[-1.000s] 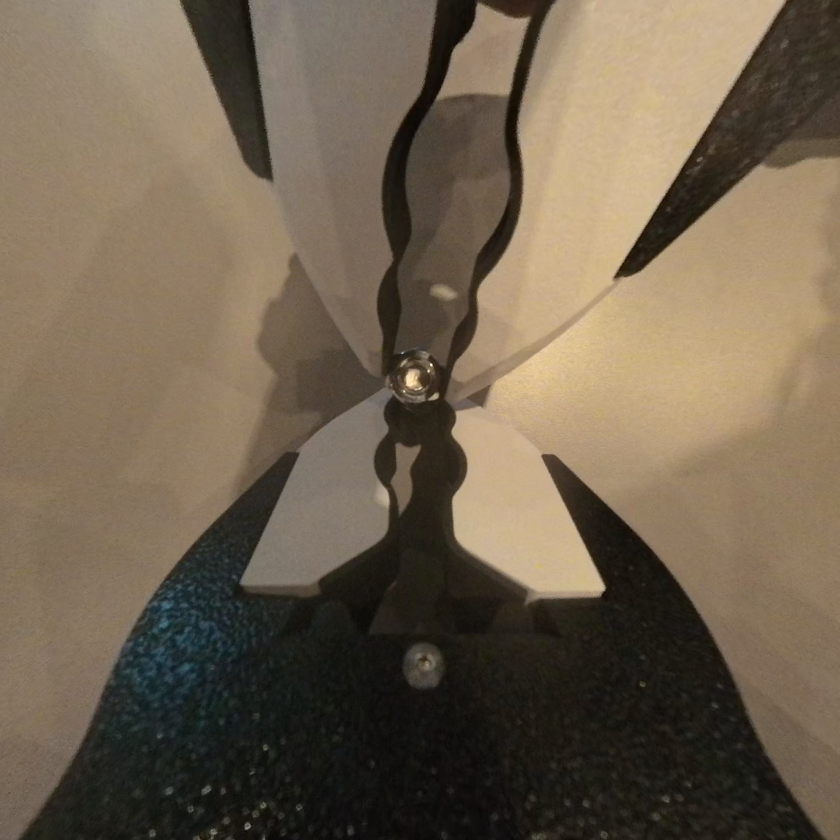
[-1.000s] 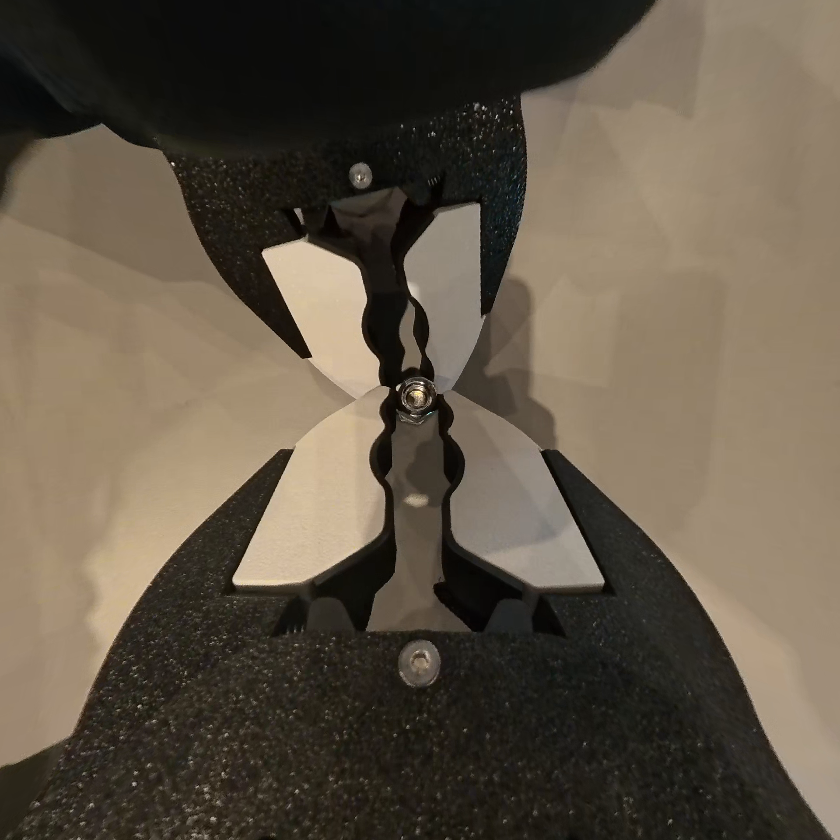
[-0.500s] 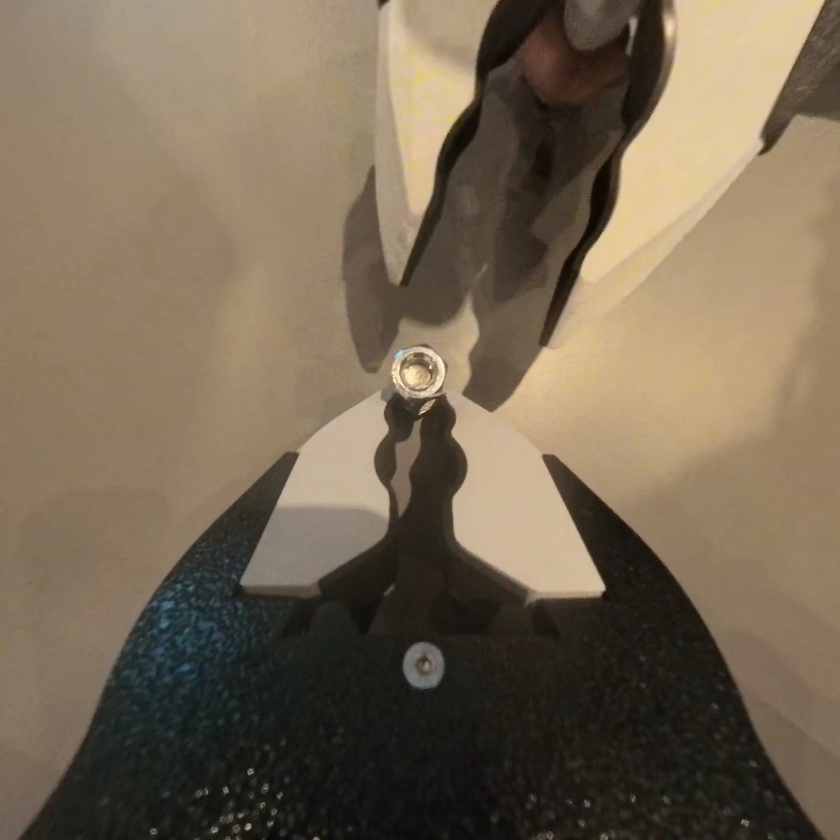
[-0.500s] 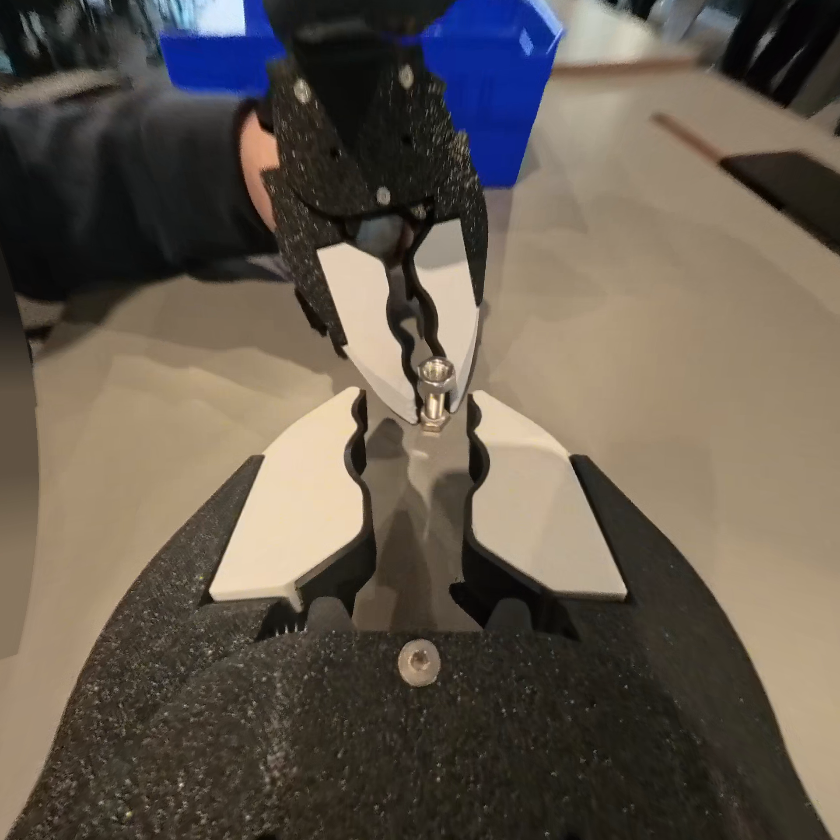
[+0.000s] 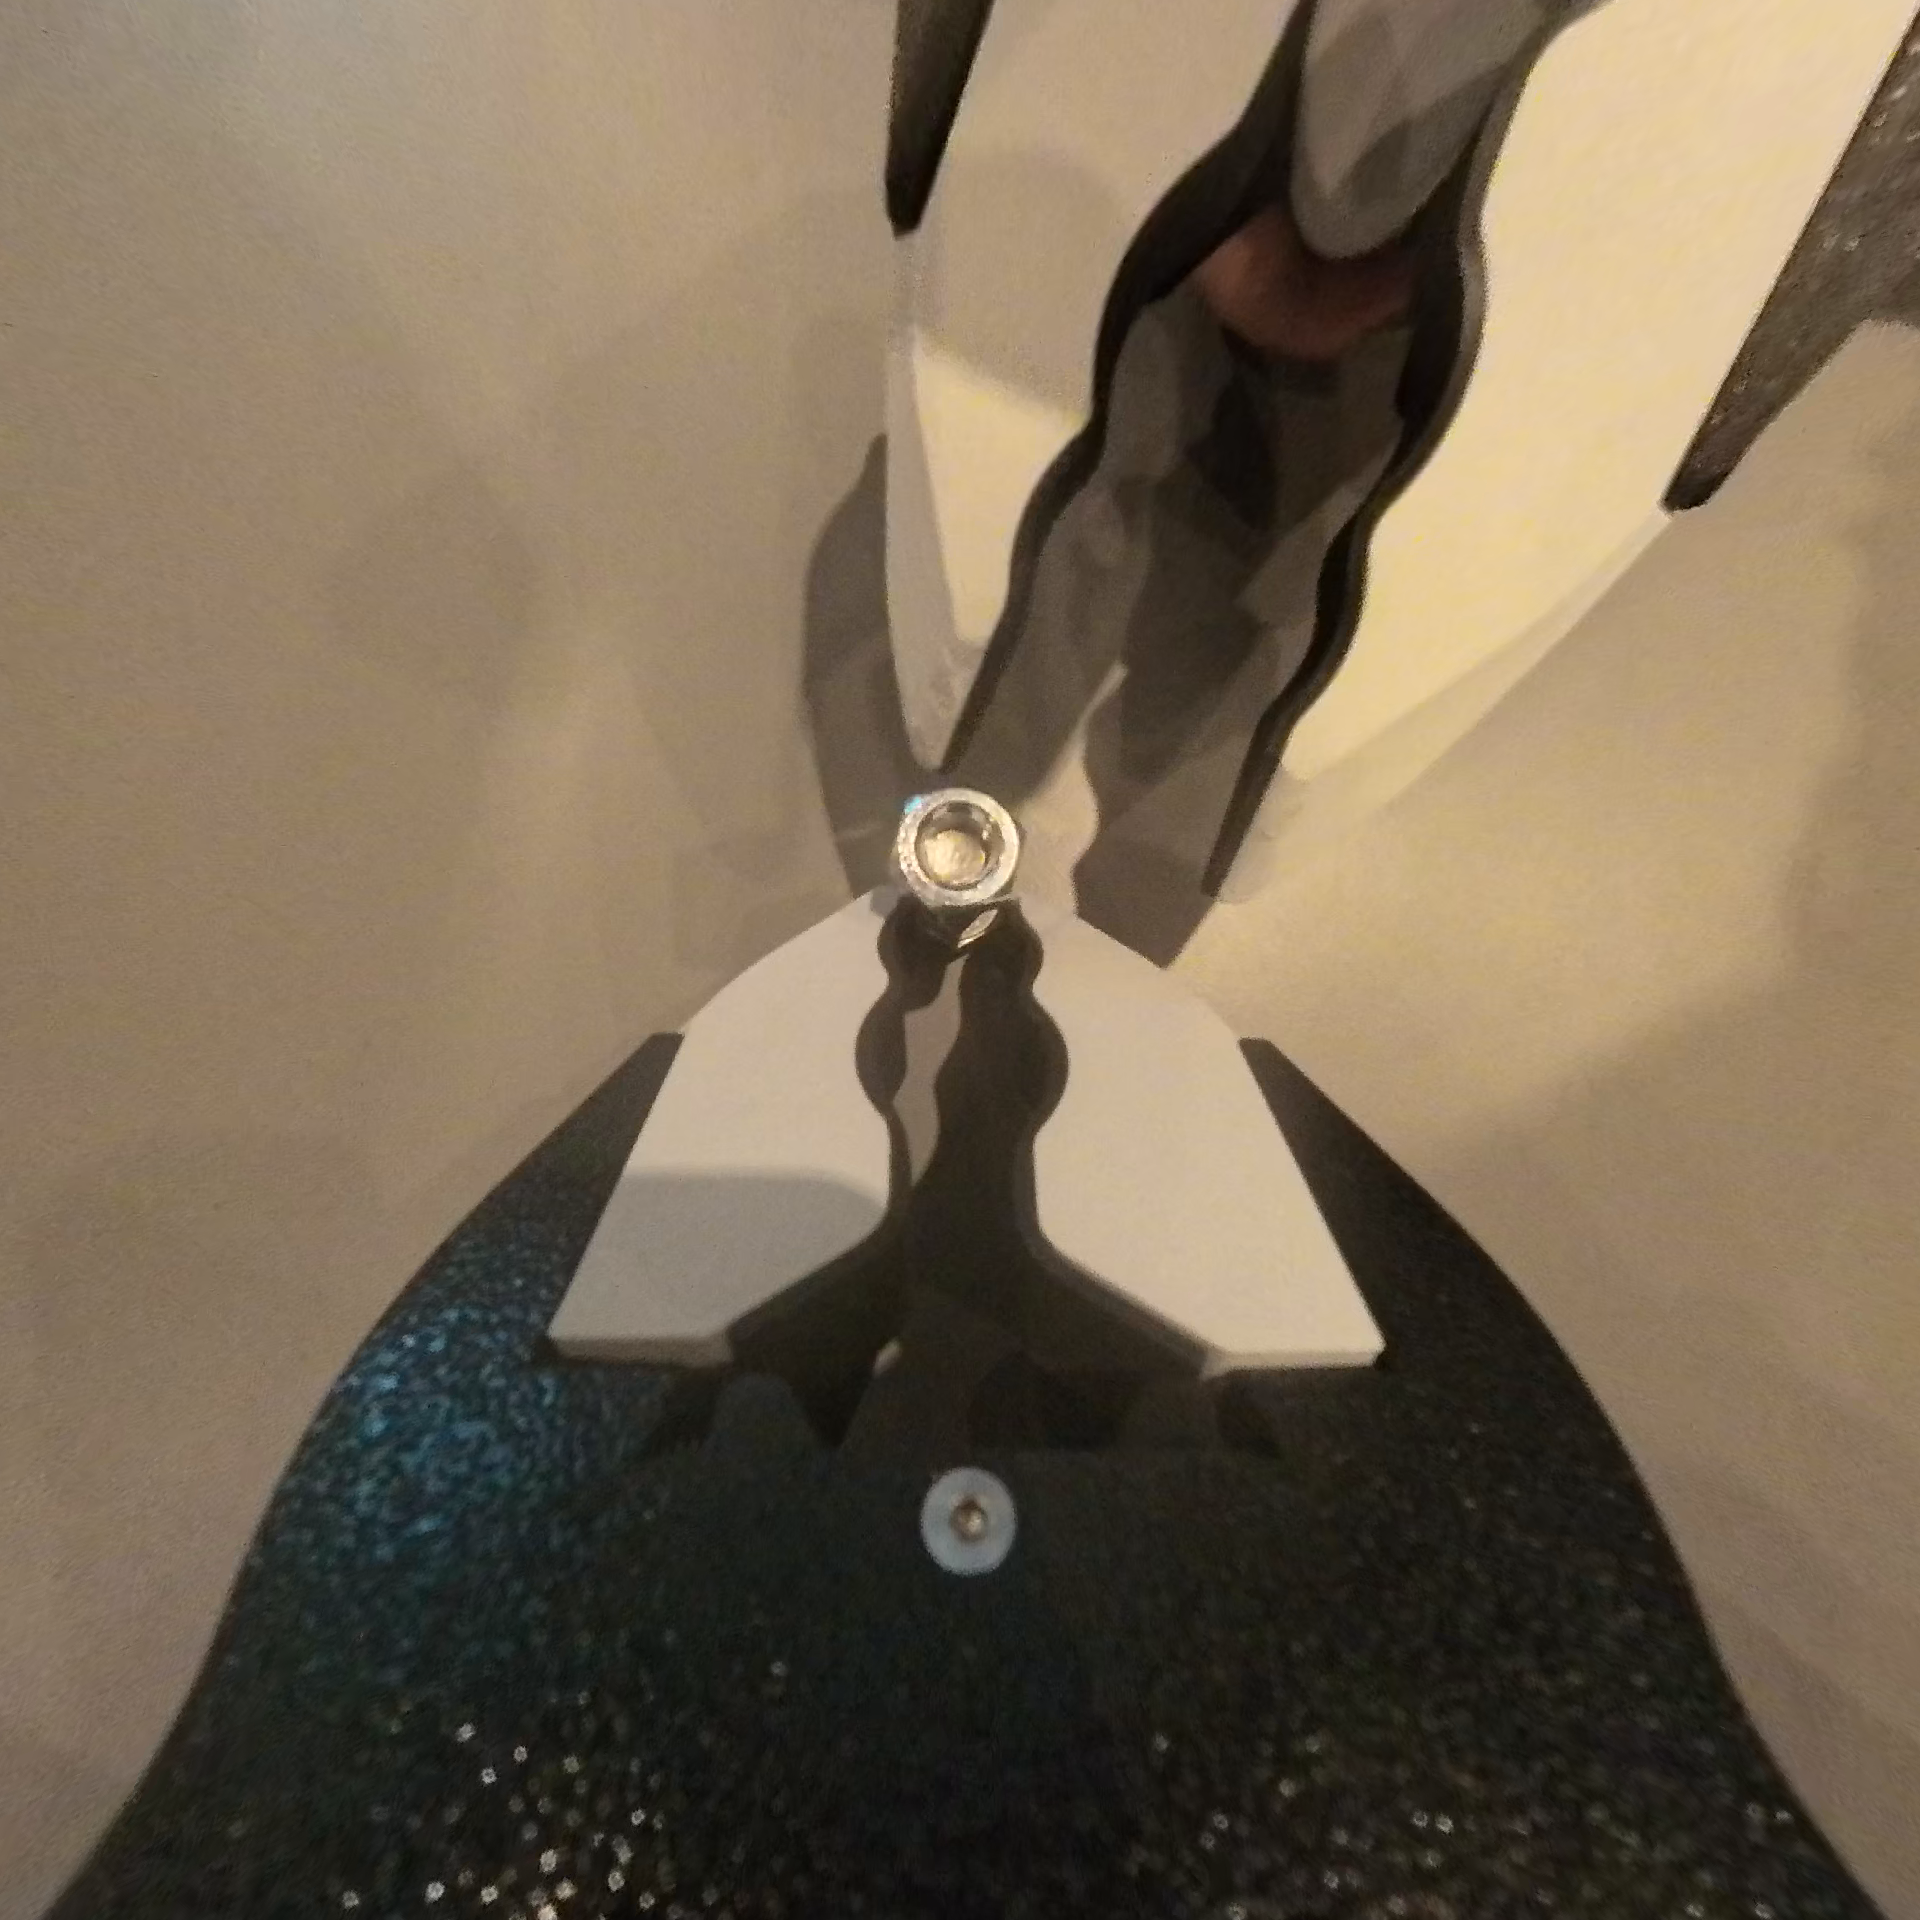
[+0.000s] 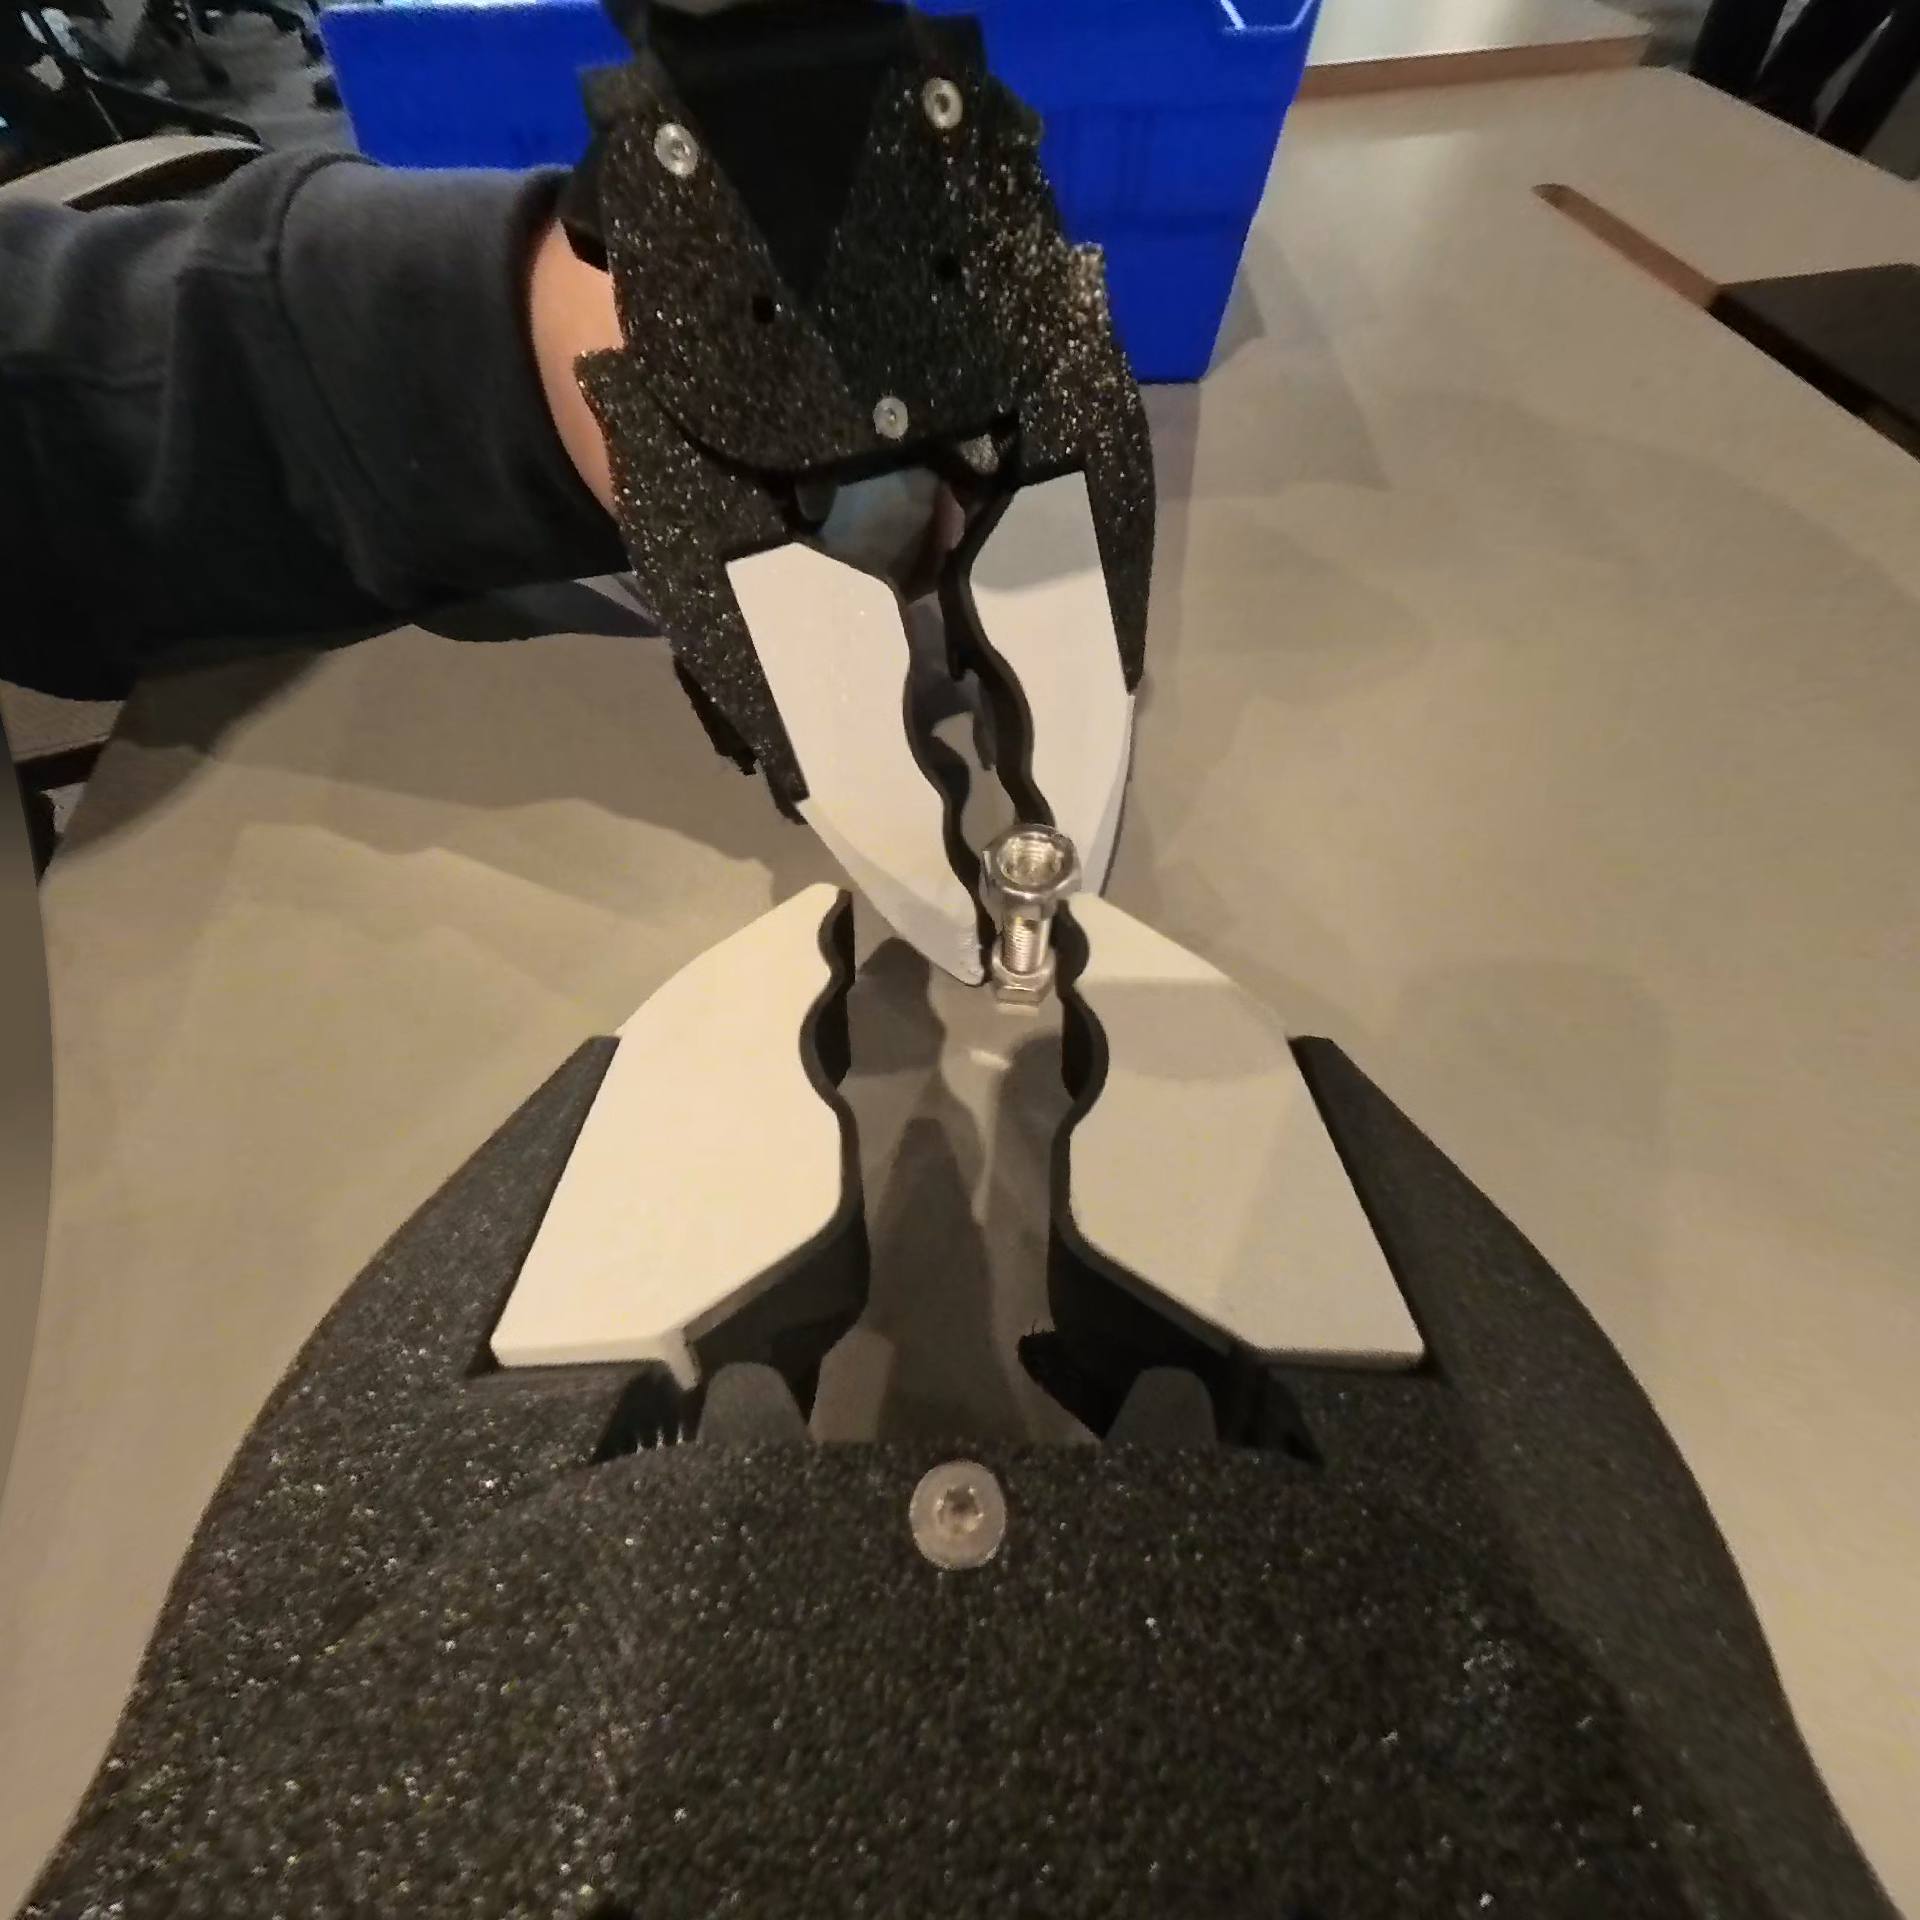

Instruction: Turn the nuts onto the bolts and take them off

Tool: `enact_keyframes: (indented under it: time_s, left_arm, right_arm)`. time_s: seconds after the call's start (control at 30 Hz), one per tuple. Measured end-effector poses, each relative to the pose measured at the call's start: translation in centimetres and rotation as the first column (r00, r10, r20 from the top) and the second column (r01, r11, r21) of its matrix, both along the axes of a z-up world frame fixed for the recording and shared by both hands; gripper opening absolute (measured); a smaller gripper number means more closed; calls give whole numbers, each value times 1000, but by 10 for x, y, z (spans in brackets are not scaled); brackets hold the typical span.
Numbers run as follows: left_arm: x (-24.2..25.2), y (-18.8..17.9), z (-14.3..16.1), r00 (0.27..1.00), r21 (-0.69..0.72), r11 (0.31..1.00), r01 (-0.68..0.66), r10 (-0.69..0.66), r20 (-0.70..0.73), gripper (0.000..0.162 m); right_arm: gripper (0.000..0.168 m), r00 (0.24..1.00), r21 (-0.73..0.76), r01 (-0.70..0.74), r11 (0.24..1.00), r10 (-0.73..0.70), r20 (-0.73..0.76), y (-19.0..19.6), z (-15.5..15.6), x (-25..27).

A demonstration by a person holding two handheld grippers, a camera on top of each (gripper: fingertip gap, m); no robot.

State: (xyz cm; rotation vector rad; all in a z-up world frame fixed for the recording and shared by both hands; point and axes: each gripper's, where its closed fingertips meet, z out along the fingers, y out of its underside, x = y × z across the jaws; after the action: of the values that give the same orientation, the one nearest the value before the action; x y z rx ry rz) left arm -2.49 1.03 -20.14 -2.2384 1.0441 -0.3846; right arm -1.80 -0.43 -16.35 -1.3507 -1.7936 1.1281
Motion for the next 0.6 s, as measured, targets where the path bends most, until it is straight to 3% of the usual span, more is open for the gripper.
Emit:
enact_keyframes:
  time_s: [0.13, 0.4, 0.47, 0.6]
  left_arm:
    - [0, 0, 0, 1000, -1, 1000, -1, 1, 5, 16]
    - [0, 0, 0, 1000, -2, 1000, 0, 0, 3, 16]
    - [0, 0, 0, 1000, -3, 1000, 0, 0, 5, 16]
    - [0, 0, 0, 1000, -4, 1000, 0, 0, 2, 16]
  right_arm:
    - [32, 999, -5, -47, 999, 47, 7, -9, -1, 5]
    - [37, 1000, 7, -7, 1000, 7, -6, -2, 1, -1]
    - [29, 999, -11, -44, 999, 44, 6, -9, 0, 4]
    - [31, 1000, -6, -10, 1000, 10, -23, -3, 4, 2]
